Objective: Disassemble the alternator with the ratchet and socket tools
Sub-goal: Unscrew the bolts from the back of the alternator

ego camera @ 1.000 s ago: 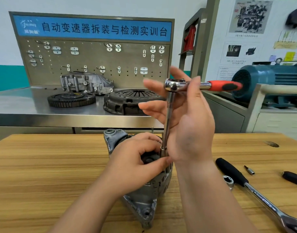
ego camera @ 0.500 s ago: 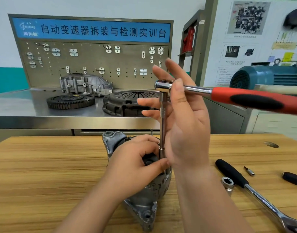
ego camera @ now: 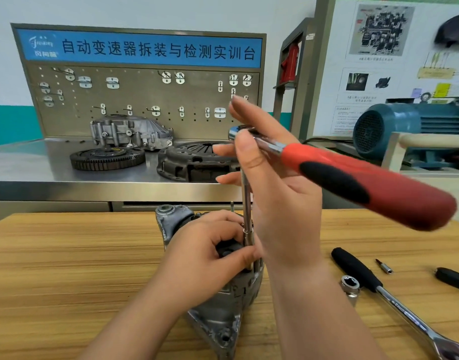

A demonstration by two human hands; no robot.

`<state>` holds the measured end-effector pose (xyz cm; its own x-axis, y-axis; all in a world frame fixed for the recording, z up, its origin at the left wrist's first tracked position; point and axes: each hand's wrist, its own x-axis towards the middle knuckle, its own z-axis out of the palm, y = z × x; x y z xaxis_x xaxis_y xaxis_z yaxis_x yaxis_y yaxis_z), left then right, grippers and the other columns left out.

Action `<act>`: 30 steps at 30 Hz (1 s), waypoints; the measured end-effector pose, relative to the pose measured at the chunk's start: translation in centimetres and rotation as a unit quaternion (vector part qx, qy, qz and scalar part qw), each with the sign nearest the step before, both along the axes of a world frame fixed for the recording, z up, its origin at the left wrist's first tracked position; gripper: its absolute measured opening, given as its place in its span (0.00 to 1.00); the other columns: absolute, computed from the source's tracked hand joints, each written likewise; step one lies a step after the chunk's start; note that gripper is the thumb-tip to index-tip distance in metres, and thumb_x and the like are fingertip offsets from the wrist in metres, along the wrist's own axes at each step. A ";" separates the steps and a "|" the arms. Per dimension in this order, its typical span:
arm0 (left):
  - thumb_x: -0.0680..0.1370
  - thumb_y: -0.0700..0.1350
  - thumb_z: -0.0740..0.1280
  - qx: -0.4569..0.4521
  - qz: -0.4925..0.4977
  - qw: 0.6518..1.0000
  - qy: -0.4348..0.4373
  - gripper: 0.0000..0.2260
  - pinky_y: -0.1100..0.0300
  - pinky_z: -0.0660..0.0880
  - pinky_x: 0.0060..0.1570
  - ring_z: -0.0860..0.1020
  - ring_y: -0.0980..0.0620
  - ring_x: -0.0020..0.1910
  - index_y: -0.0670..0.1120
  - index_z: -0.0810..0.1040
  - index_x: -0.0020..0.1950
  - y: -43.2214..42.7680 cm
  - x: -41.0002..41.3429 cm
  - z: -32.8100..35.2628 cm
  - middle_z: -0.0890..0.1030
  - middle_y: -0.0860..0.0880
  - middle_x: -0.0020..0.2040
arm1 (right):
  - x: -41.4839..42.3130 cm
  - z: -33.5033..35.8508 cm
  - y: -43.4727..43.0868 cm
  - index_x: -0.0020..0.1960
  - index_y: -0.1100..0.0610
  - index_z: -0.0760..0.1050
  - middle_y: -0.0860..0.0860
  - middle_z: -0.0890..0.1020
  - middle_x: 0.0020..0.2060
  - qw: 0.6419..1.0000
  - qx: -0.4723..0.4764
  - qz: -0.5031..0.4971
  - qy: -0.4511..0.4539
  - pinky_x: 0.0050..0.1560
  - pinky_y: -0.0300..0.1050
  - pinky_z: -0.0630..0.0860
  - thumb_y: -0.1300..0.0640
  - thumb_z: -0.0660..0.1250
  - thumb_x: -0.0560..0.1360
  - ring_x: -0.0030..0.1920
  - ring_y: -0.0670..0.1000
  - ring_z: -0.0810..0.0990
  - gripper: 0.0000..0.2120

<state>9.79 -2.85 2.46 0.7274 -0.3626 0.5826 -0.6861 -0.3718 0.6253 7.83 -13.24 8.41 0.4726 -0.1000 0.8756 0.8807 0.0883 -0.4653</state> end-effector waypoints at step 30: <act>0.67 0.60 0.65 -0.001 -0.019 1.000 0.009 0.20 0.51 0.76 0.50 0.79 0.54 0.50 0.44 0.83 0.39 0.2 -0.2 0.1 0.81 0.55 0.48 | -0.2 0.1 -0.4 0.58 0.55 0.75 0.54 0.85 0.48 0.959 0.148 0.191 0.148 0.30 0.39 0.76 0.48 0.57 0.79 0.34 0.50 0.82 0.15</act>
